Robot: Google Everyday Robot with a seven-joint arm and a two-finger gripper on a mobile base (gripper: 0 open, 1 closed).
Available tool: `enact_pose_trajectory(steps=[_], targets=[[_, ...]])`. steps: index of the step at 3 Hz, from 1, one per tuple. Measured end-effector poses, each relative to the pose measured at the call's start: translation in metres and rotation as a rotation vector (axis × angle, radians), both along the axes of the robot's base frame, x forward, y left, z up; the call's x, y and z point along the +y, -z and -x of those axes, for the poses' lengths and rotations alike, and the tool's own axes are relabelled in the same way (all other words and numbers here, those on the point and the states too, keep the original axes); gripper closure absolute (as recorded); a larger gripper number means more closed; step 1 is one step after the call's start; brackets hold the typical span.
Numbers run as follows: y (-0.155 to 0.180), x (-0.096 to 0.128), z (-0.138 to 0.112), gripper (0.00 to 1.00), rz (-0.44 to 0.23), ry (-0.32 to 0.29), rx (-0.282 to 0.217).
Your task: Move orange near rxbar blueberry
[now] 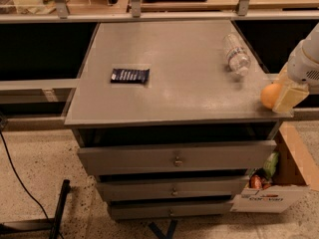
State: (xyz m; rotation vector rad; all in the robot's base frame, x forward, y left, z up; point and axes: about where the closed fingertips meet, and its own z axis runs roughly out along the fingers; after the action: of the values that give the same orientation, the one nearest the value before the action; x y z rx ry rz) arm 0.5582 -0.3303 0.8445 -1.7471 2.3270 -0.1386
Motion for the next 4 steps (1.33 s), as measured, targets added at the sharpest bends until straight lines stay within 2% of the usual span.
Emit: enact_pose_trajectory(steps=[1, 2, 3, 4], targets=[[-0.023, 0.013, -0.004, 1.00, -0.037, -0.035, -0.062], [-0.062, 0.032, -0.012, 1.00, -0.078, -0.088, -0.162], [-0.088, 0.061, -0.023, 1.00, -0.122, -0.167, -0.221], [-0.099, 0.110, -0.037, 1.00, -0.161, -0.277, -0.239]])
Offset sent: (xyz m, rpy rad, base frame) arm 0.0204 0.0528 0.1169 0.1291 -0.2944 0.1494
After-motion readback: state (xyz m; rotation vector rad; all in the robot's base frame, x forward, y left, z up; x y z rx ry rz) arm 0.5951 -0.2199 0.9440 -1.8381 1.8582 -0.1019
